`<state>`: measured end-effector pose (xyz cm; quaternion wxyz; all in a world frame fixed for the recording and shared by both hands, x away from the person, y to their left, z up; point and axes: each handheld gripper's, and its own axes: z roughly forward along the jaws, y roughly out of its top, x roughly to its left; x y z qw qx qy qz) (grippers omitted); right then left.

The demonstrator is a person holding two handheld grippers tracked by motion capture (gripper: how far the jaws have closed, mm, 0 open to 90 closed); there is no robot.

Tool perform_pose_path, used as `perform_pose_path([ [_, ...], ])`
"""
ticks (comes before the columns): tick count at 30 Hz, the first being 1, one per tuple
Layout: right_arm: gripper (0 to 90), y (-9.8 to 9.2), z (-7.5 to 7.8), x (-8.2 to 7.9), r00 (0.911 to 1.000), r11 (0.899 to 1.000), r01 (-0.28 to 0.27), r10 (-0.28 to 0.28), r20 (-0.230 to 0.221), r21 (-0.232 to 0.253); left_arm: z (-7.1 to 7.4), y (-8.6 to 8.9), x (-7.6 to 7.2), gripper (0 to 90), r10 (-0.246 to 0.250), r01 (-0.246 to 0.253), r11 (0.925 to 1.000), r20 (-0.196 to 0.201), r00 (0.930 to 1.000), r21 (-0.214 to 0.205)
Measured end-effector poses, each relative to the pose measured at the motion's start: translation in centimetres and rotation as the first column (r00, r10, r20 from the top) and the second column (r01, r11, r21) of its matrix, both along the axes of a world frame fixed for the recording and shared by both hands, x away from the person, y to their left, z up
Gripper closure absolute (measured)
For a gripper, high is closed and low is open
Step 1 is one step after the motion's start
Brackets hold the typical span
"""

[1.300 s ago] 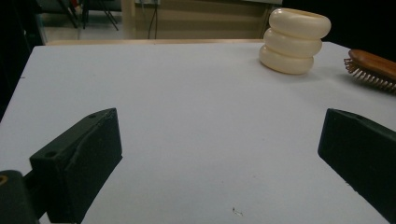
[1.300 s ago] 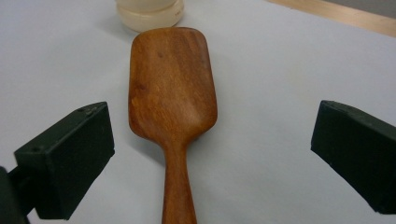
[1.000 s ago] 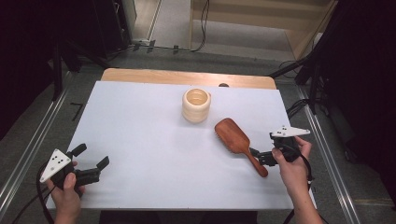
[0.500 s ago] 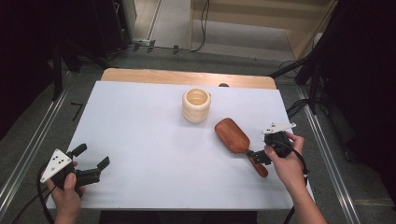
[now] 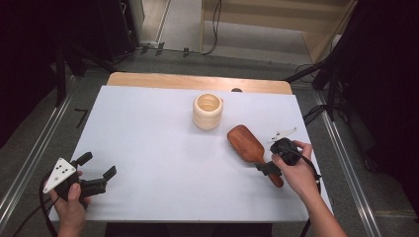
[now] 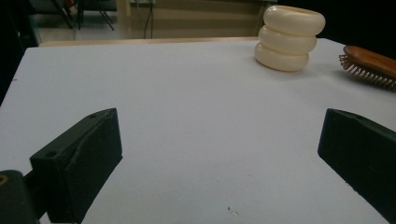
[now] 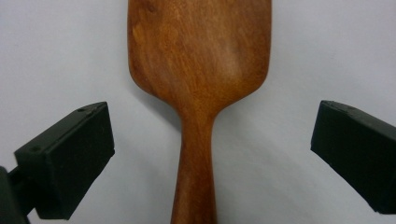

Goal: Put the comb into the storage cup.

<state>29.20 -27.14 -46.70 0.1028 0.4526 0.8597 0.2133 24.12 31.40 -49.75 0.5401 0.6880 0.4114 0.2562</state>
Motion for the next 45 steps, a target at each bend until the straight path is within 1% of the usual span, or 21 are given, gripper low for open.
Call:
perform_pose_path([
  [2,0.0,0.0,-0.1,0.1,1.0000,1.000,-0.004,0.004,-0.003,-0.003,0.0,0.0,0.0,0.0,0.000,0.000,1.0000,0.000,1.0000,0.000],
  [4,5.8,0.1,-0.4,0.2,0.9998,1.000,0.014,-0.014,-0.013,-0.009,0.0,0.0,0.0,0.0,-0.001,0.001,1.0000,0.001,1.0000,-0.001],
  [7,5.9,0.1,-0.6,0.4,0.9995,1.000,0.017,-0.017,-0.026,0.000,0.0,0.0,0.0,0.0,0.000,0.000,1.0000,0.000,1.0000,0.001],
  [8,12.8,0.2,-0.7,0.5,0.9990,1.000,0.027,-0.027,-0.037,0.001,0.0,0.0,0.0,0.0,0.000,0.000,1.0000,0.000,1.0000,0.001],
  [10,13.3,0.2,-1.0,0.5,0.9986,1.000,0.023,-0.023,-0.047,0.006,0.0,0.0,0.0,0.0,0.000,0.000,1.0000,0.000,1.0000,0.001],
  [13,13.7,0.4,-1.4,0.6,0.9962,1.000,0.030,-0.029,-0.083,0.009,0.0,0.0,0.0,0.0,0.000,0.000,1.0000,0.000,1.0000,0.001],
  [14,13.7,0.4,-1.4,0.6,0.9962,1.000,0.030,-0.029,-0.083,0.009,0.0,0.0,0.0,0.0,-0.001,0.001,1.0000,0.001,1.0000,-0.001],
  [15,22.4,0.5,-1.6,0.7,0.9945,0.999,0.037,-0.035,-0.099,0.024,0.0,0.0,0.0,0.0,-0.001,0.001,1.0000,0.000,1.0000,-0.001],
  [18,34.4,0.5,-1.9,0.8,0.9929,0.998,0.057,-0.053,-0.106,0.033,0.0,0.0,0.0,0.0,0.000,0.000,1.0000,-0.001,1.0000,0.000],
  [23,43.7,0.8,-2.3,1.0,0.9911,0.998,0.055,-0.051,-0.123,0.025,0.0,0.0,0.0,0.0,0.001,-0.001,1.0000,-0.001,1.0000,0.000],
  [27,46.3,1.0,-2.5,1.0,0.9923,0.998,0.056,-0.055,-0.111,0.009,0.0,0.0,0.0,0.0,0.003,-0.003,1.0000,-0.001,1.0000,0.003],
  [30,58.4,1.1,-2.6,0.8,0.9953,0.998,0.058,-0.060,-0.076,-0.022,0.0,-0.1,0.0,0.0,0.004,-0.004,1.0000,-0.002,1.0000,0.002],
  [31,62.4,1.0,-2.5,0.8,0.9954,0.998,0.060,-0.062,-0.073,-0.022,0.0,-0.1,0.0,0.0,0.003,-0.003,1.0000,-0.002,1.0000,0.004],
  [34,67.5,0.6,-2.7,0.7,0.9964,0.998,0.061,-0.061,-0.058,-0.004,0.0,-0.1,0.0,0.0,0.005,-0.005,1.0000,-0.003,1.0000,0.006],
  [37,68.5,0.5,-2.7,0.6,0.9964,0.998,0.066,-0.066,-0.053,0.003,0.0,-0.1,0.0,0.0,0.006,-0.006,1.0000,-0.004,1.0000,0.008],
  [38,69.1,0.5,-2.8,0.4,0.9981,0.999,0.053,-0.052,-0.034,0.006,0.0,-0.1,0.1,0.0,0.006,-0.006,0.9999,-0.004,1.0000,0.008],
  [39,69.1,0.5,-2.8,0.4,0.9981,0.999,0.053,-0.052,-0.034,0.006,0.0,-0.1,0.1,0.0,0.006,-0.006,0.9999,-0.004,1.0000,0.009],
  [40,69.3,0.5,-2.8,0.3,0.9978,0.998,0.060,-0.059,-0.030,0.023,0.0,-0.1,0.1,0.0,0.006,-0.006,0.9999,-0.005,1.0000,0.009],
  [41,69.3,0.5,-2.8,0.3,0.9978,0.998,0.060,-0.059,-0.030,0.023,0.0,-0.1,0.1,0.0,0.006,-0.006,0.9999,-0.006,1.0000,0.011],
  [42,69.4,0.3,-2.9,0.1,0.9979,0.997,0.062,-0.061,-0.024,0.047,0.0,-0.1,0.1,0.0,0.005,-0.005,0.9999,-0.005,1.0000,0.010],
  [45,69.4,0.1,-3.1,-0.3,0.9981,0.996,0.061,-0.060,-0.008,0.071,0.0,-0.1,0.1,0.0,0.005,-0.005,0.9999,-0.004,1.0000,0.011],
])
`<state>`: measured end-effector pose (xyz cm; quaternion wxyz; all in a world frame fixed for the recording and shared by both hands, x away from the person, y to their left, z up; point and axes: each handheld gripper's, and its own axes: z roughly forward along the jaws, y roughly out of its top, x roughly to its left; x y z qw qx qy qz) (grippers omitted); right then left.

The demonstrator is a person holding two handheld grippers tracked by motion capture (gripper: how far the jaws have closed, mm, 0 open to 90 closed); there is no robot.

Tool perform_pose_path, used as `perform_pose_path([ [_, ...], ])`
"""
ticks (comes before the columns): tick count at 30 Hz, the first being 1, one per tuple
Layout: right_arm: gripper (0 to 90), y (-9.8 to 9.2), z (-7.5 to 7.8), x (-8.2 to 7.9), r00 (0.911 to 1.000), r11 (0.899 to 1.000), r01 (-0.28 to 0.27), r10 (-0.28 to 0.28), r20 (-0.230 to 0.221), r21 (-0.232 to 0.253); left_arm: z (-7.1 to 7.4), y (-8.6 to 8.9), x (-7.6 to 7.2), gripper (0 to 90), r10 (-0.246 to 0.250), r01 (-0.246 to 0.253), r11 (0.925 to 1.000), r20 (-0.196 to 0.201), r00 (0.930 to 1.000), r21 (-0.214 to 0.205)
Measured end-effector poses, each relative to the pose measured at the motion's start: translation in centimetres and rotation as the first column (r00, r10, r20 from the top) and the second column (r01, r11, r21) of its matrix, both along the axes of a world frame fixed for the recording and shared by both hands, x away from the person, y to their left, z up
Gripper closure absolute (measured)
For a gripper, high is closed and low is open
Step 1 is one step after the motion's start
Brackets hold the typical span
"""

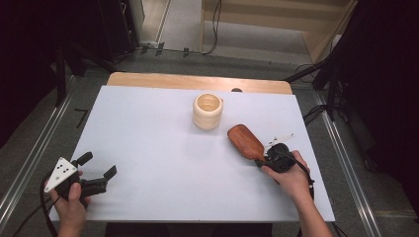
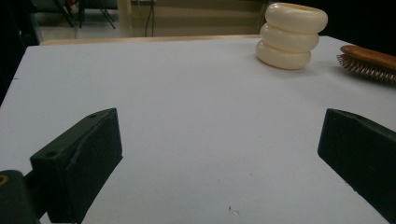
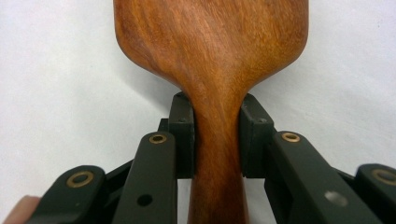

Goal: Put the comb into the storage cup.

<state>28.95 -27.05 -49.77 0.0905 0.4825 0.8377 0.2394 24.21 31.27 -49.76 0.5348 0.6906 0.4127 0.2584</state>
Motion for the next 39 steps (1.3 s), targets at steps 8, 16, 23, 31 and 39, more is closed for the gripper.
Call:
perform_pose_path([
  [8,69.4,0.1,-0.2,-0.5,0.9993,1.000,-0.009,0.008,0.036,0.015,0.0,0.1,0.0,0.0,0.008,-0.008,0.9999,-0.005,1.0000,-0.012],
  [16,69.5,0.2,-0.5,-1.0,0.9960,0.996,0.000,-0.008,0.089,0.085,0.0,0.1,0.2,0.0,0.004,-0.004,1.0000,-0.010,0.9999,-0.008],
  [23,69.4,0.5,-0.4,-1.5,0.9886,0.994,0.007,-0.023,0.149,0.108,0.2,-0.1,0.3,0.0,-0.006,0.006,0.9999,-0.013,0.9999,0.011],
  [31,69.5,0.1,0.1,-2.2,0.9712,0.978,0.027,-0.075,0.226,0.207,0.9,-0.9,0.4,0.0,-0.017,0.018,0.9991,-0.025,0.9995,0.037],
  [39,69.5,0.5,1.0,-2.9,0.9476,0.972,0.015,-0.088,0.307,0.235,1.6,-3.3,0.5,0.0,-0.069,0.070,0.9965,-0.011,0.9975,0.047],
])
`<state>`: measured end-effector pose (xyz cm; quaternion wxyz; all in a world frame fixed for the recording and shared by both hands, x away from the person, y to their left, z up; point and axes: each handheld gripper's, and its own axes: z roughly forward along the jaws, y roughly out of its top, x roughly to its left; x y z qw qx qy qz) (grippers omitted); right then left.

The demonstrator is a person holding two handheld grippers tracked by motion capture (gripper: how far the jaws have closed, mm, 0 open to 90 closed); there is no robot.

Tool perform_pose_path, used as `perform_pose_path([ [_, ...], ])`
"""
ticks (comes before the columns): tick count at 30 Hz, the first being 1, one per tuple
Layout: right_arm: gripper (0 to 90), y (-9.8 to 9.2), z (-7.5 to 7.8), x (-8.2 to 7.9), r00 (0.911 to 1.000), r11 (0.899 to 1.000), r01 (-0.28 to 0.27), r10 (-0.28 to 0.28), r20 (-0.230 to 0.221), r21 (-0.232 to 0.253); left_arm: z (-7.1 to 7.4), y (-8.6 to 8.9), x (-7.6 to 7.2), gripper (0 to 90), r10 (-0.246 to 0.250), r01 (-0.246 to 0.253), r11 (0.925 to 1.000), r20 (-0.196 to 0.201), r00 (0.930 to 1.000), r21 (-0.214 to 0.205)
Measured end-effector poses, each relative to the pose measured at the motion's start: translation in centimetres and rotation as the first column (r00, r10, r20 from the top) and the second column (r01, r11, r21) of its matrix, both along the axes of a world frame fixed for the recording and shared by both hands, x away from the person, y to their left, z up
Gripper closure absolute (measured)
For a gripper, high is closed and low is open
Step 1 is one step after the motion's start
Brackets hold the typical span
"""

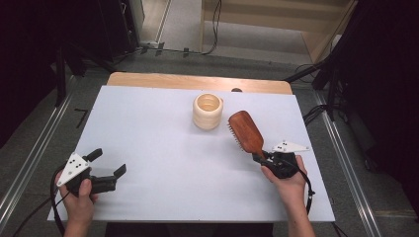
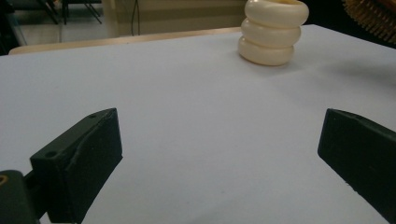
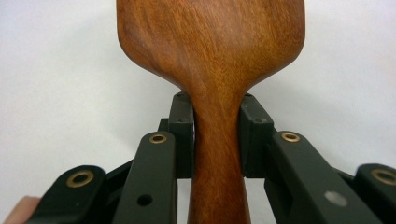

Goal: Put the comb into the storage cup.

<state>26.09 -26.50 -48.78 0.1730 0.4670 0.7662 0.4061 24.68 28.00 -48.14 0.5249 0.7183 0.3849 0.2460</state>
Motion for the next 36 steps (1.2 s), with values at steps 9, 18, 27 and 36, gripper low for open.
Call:
perform_pose_path([
  [9,69.4,1.0,0.2,-0.2,0.9988,0.999,-0.020,0.019,0.046,0.025,0.8,-2.5,-0.3,0.0,-0.035,0.035,0.9992,0.015,0.9993,-0.019],
  [18,69.4,1.6,0.6,-0.5,0.9971,0.999,-0.034,0.031,0.069,0.041,1.2,-5.3,0.0,0.0,-0.069,0.070,0.9975,0.020,0.9974,-0.014],
  [27,69.4,2.2,0.6,-0.7,0.9952,0.998,-0.049,0.045,0.086,0.043,2.9,-8.0,1.0,0.0,-0.119,0.120,0.9927,0.045,0.9919,-0.017],
  [36,69.4,2.9,0.7,-0.9,0.9924,0.997,-0.061,0.055,0.111,0.052,4.1,-10.4,2.0,0.0,-0.162,0.162,0.9868,0.052,0.9854,0.006],
])
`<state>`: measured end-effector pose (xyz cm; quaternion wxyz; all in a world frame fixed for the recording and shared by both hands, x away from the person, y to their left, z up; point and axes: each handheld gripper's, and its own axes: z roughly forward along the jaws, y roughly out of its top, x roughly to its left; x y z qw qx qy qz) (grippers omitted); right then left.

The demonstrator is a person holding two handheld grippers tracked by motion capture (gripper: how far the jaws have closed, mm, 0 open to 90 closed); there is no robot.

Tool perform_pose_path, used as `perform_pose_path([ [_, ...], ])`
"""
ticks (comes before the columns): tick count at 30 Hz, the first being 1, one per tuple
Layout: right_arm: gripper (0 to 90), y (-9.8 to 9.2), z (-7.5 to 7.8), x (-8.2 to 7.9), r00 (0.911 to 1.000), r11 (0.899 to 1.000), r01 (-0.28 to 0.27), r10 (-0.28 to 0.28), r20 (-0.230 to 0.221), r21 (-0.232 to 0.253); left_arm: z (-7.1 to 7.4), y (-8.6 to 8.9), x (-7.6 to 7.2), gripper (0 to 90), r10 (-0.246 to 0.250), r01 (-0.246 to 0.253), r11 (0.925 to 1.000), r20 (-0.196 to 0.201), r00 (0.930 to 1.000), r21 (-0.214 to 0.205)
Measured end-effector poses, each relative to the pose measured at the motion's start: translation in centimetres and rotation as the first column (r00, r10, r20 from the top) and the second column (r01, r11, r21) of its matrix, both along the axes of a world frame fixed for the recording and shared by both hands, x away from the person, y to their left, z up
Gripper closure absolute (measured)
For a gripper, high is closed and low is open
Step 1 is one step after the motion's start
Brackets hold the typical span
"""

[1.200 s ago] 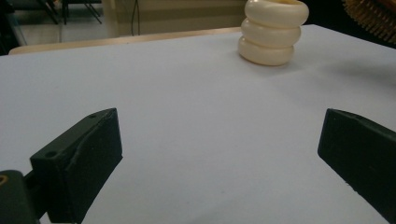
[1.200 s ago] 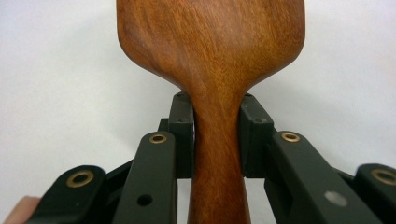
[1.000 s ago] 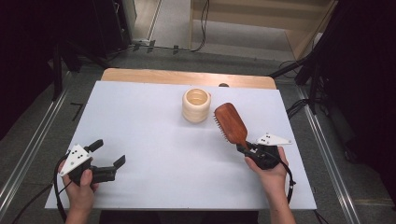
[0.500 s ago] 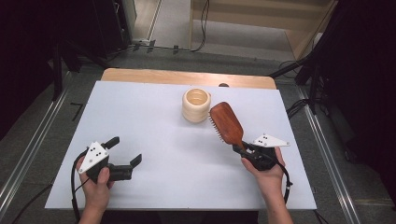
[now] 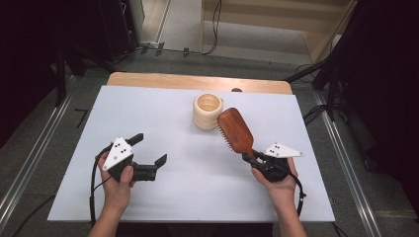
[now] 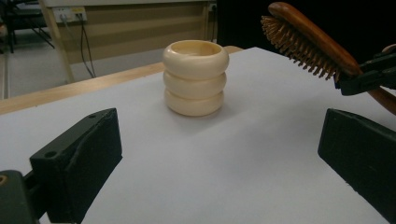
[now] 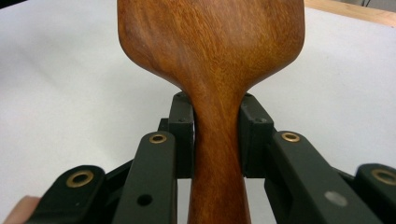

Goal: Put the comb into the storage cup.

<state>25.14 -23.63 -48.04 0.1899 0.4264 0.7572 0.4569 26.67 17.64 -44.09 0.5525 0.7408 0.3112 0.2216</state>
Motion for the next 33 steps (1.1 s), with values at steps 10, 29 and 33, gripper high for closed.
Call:
perform_pose_path([
  [10,69.4,1.1,-0.1,-0.2,0.9995,1.000,-0.023,0.023,0.024,0.005,-0.1,-2.7,0.8,0.0,-0.039,0.038,0.9984,-0.021,0.9990,-0.041],
  [29,69.4,3.4,-0.4,-0.4,0.9957,0.997,-0.075,0.076,0.054,-0.021,-0.7,-6.9,1.8,0.0,-0.120,0.118,0.9926,-0.053,0.9914,-0.025],
  [33,69.4,3.8,-0.5,-0.5,0.9945,0.996,-0.082,0.084,0.062,-0.031,-0.8,-7.4,1.9,0.0,-0.127,0.125,0.9917,-0.064,0.9899,-0.029],
])
